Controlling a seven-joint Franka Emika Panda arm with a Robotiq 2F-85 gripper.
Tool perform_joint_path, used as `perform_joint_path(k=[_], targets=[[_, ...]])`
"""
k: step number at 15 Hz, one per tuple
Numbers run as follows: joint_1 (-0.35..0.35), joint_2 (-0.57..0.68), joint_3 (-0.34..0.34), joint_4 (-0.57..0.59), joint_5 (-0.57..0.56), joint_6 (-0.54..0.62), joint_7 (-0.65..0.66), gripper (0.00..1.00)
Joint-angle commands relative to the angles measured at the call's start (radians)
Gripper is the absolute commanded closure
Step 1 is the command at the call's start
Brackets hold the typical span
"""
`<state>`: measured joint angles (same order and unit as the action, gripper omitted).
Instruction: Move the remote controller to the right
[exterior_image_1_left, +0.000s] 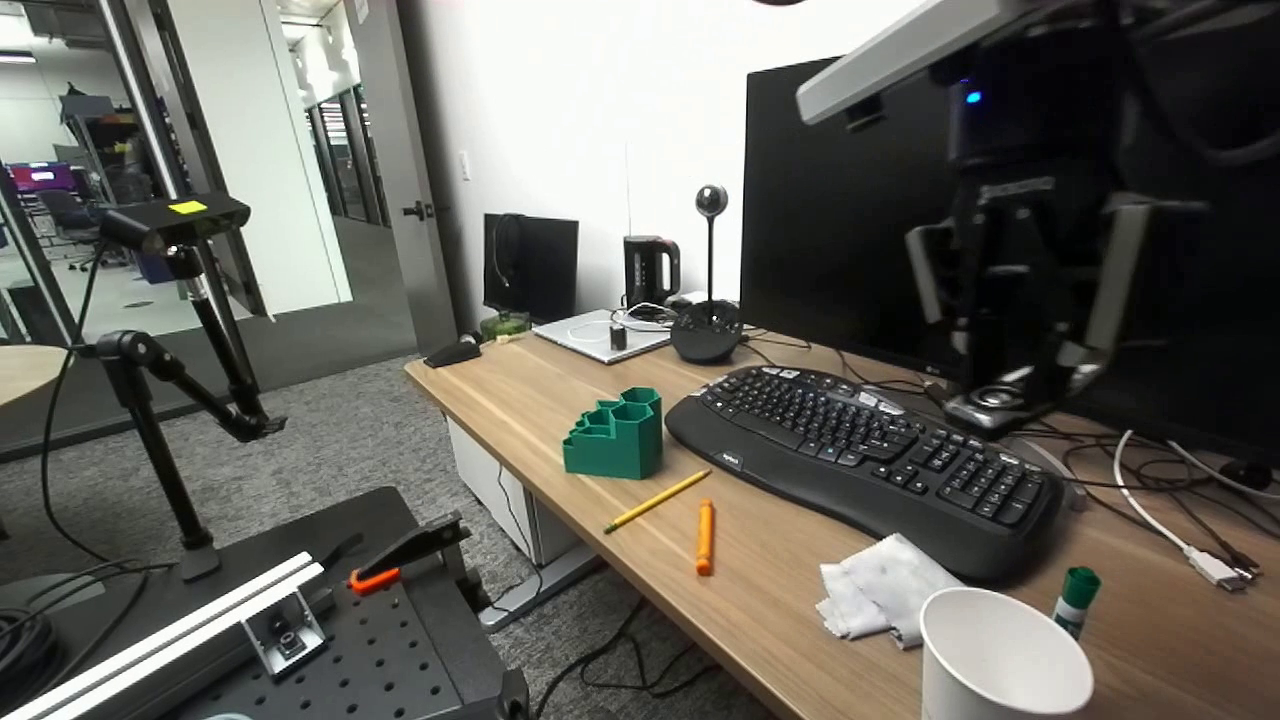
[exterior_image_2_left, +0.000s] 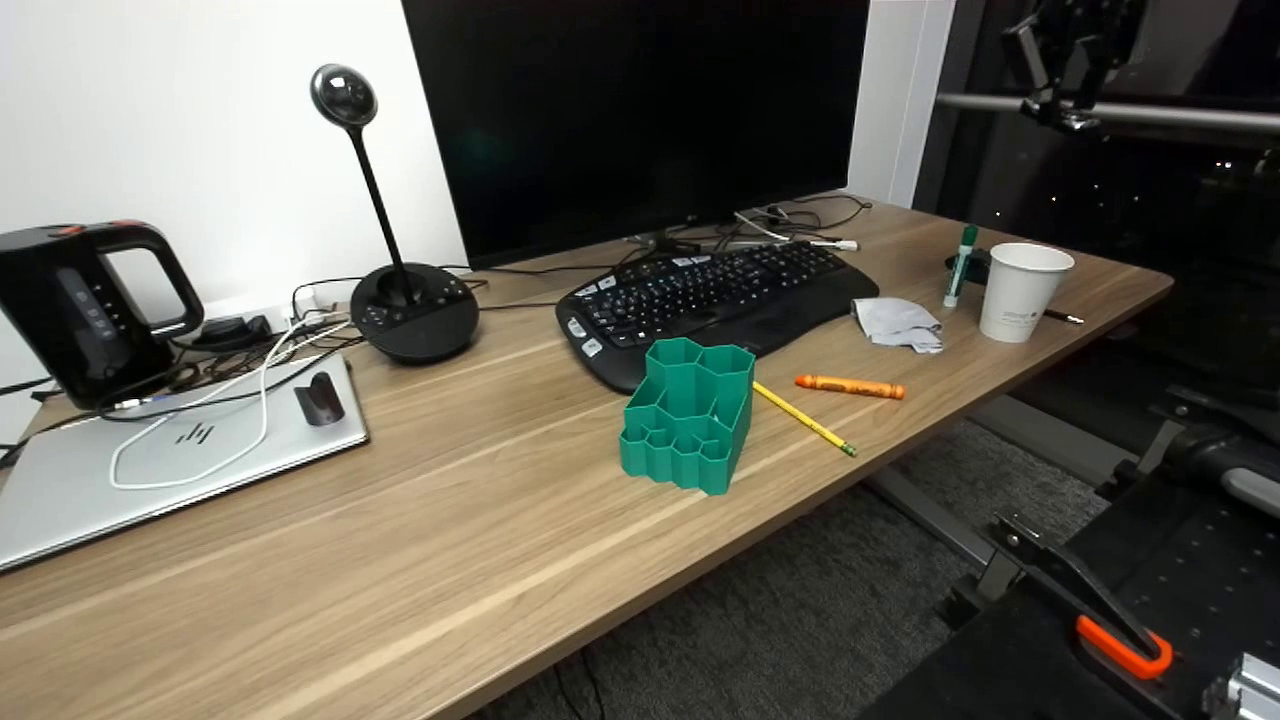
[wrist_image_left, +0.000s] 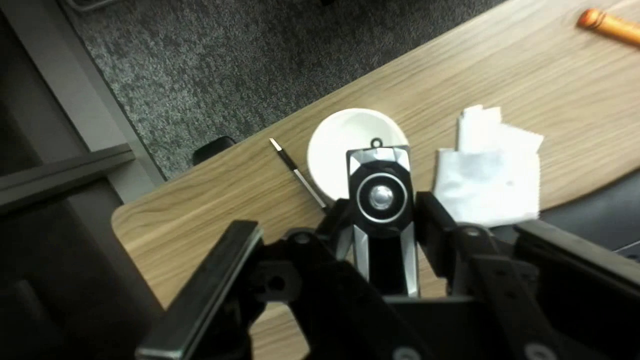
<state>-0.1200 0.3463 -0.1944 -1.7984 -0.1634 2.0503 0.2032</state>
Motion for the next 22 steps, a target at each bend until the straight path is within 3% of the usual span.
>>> perform_joint_path(k=[1,10,16,22], targets=[[-0.087,0.098,-0.050,0.146,0.053,-0.036,0.036,0.88],[-0.233,0.440,-0.074,0.514,0.138,-0.098,0.079,0.88],[-0.326,0.710,-0.037,0.770,0.235,-0.136,0.116,0.88],[-0.365,0.912,-0.016,0.981,0.287,-0.155,0.177,0.88]])
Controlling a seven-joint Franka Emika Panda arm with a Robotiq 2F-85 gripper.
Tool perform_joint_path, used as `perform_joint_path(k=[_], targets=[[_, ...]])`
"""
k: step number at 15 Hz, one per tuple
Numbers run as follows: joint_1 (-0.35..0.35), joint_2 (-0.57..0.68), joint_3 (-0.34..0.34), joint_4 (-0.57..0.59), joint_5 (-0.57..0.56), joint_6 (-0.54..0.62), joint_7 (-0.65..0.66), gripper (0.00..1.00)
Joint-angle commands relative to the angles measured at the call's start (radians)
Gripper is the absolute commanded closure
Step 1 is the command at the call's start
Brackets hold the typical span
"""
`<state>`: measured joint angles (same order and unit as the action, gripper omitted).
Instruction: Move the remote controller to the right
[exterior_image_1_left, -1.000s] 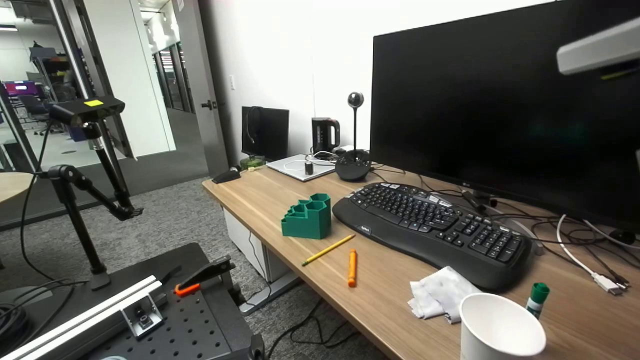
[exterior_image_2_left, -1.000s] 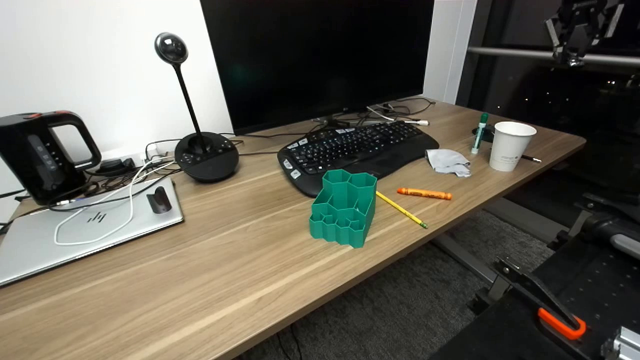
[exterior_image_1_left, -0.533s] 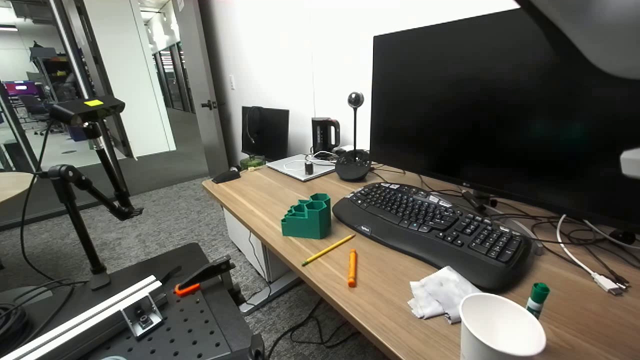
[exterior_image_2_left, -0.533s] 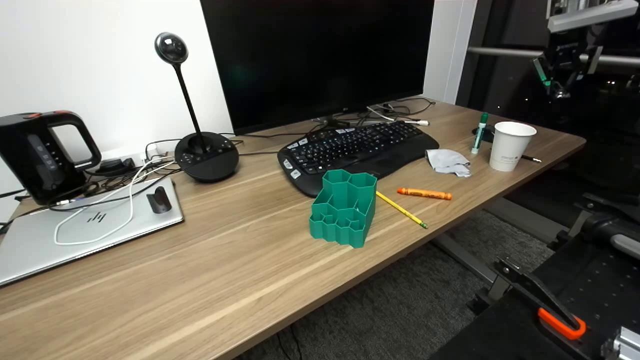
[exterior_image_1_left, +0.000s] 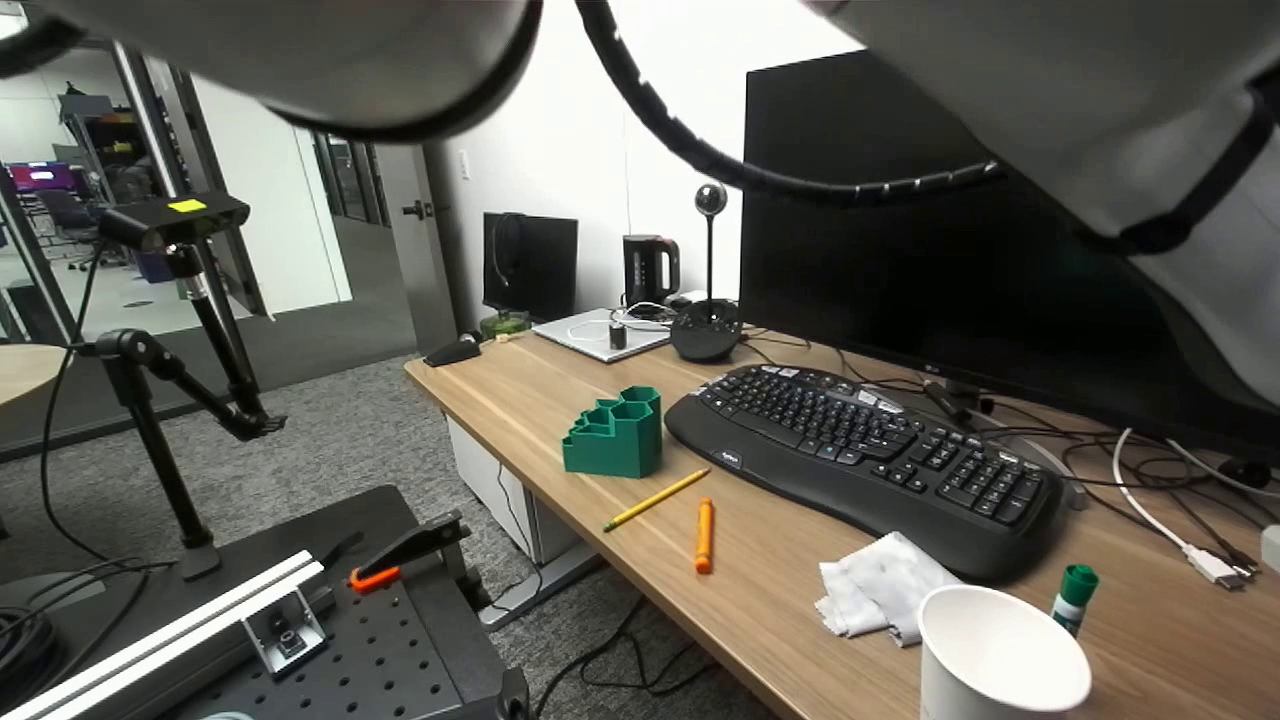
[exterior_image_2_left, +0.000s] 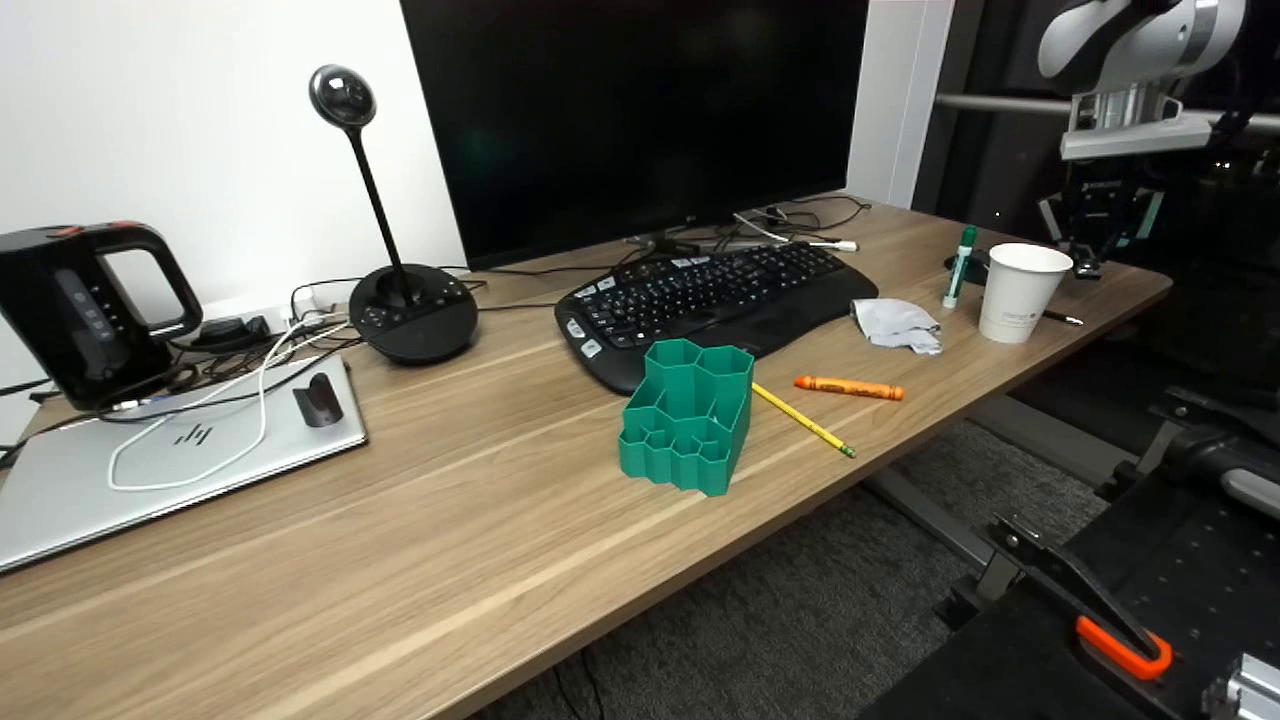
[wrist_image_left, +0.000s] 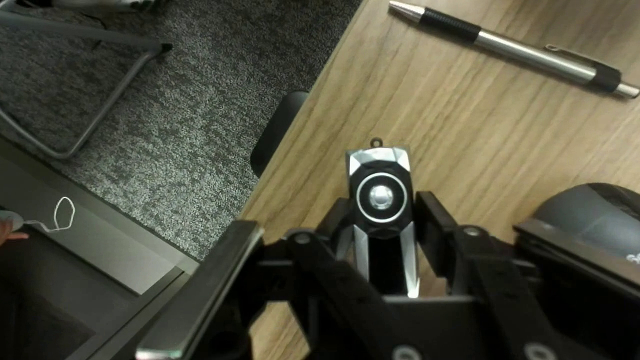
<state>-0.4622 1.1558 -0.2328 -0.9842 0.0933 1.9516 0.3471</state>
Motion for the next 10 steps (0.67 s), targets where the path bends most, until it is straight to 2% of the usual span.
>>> perform_joint_path(k=[1,5,6,7,8,10], targets=[[-0.022,0.124,0.028,0.191,0.033,-0.056,0.038,0.88],[-0.007,0.170,0.049,0.249,0.034,-0.071,0.049,0.88],[-0.007,0.175,0.054,0.261,0.034,-0.091,0.048,0.85],[-0.006,0.177,0.059,0.272,0.034,-0.119,0.045,0.38],[-0.007,0.171,0.065,0.282,0.035,-0.161,0.041,0.38],[-0.010,0.142,0.080,0.279,0.035,-0.236,0.035,0.29]])
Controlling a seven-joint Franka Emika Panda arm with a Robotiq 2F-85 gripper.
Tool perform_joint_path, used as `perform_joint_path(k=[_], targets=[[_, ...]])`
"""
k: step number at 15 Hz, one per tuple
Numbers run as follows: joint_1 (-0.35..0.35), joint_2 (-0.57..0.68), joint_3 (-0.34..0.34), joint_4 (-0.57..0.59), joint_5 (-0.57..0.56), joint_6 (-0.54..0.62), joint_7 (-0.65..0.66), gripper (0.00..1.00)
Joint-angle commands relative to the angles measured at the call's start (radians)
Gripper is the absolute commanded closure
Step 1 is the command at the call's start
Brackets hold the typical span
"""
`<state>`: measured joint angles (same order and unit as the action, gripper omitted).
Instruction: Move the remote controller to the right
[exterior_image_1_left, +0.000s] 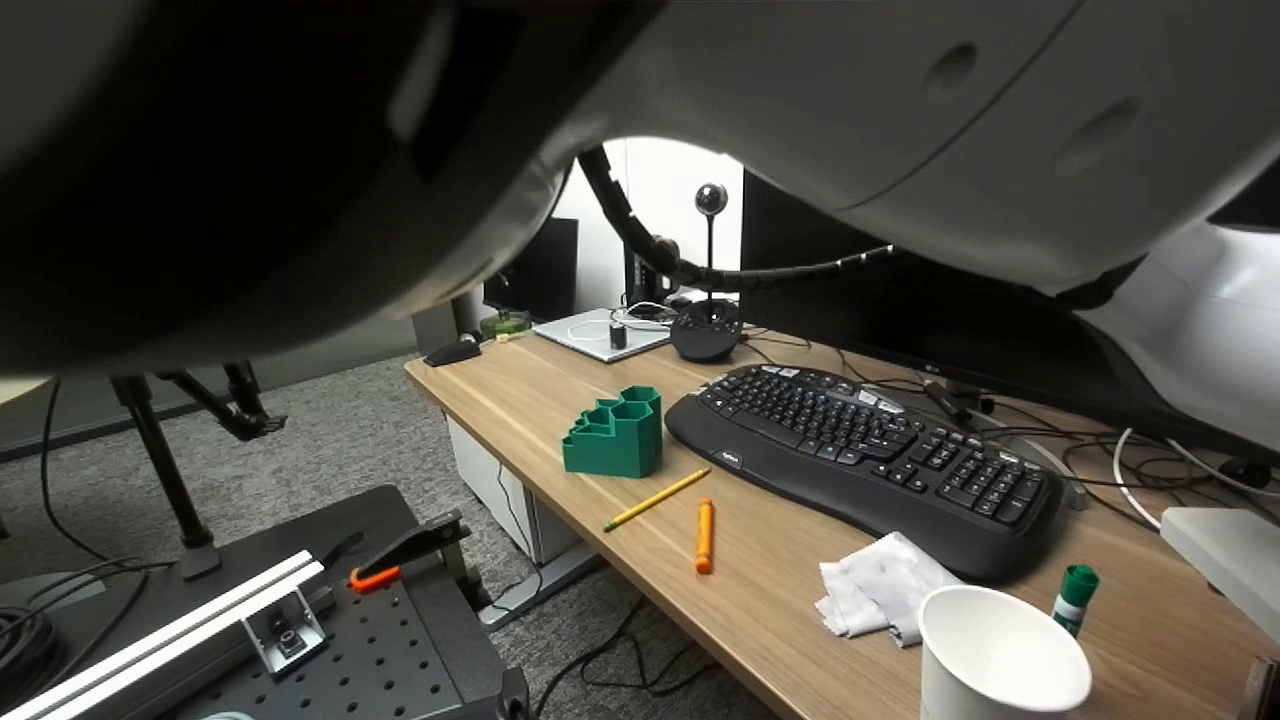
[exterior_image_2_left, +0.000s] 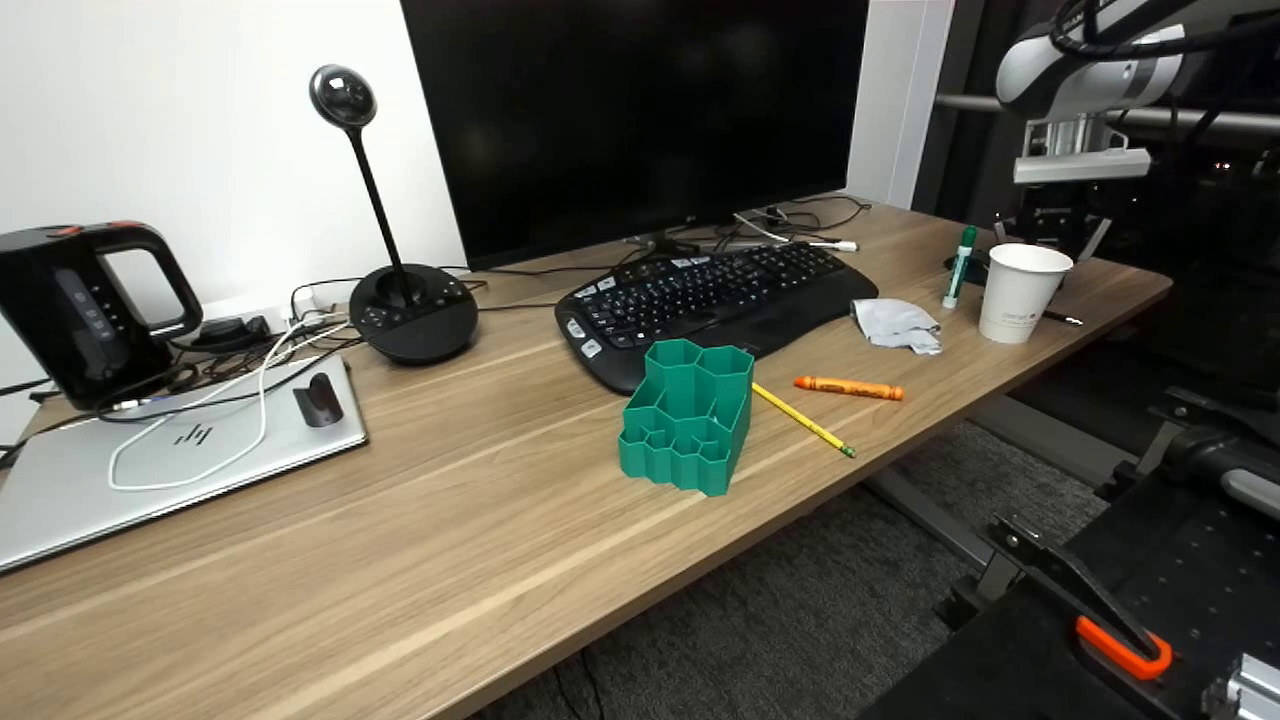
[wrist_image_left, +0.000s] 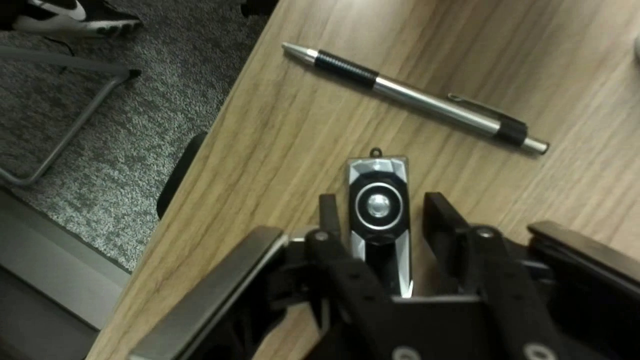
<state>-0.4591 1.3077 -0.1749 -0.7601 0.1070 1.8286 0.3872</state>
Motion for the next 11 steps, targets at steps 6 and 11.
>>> perform_joint_path(k=[6,11], targets=[[-0.012,-0.196,0.090,0.008,0.049,-0.320,-0.125,0.00],[0.008,-0.217,0.081,0.034,0.021,-0.371,-0.134,0.00]])
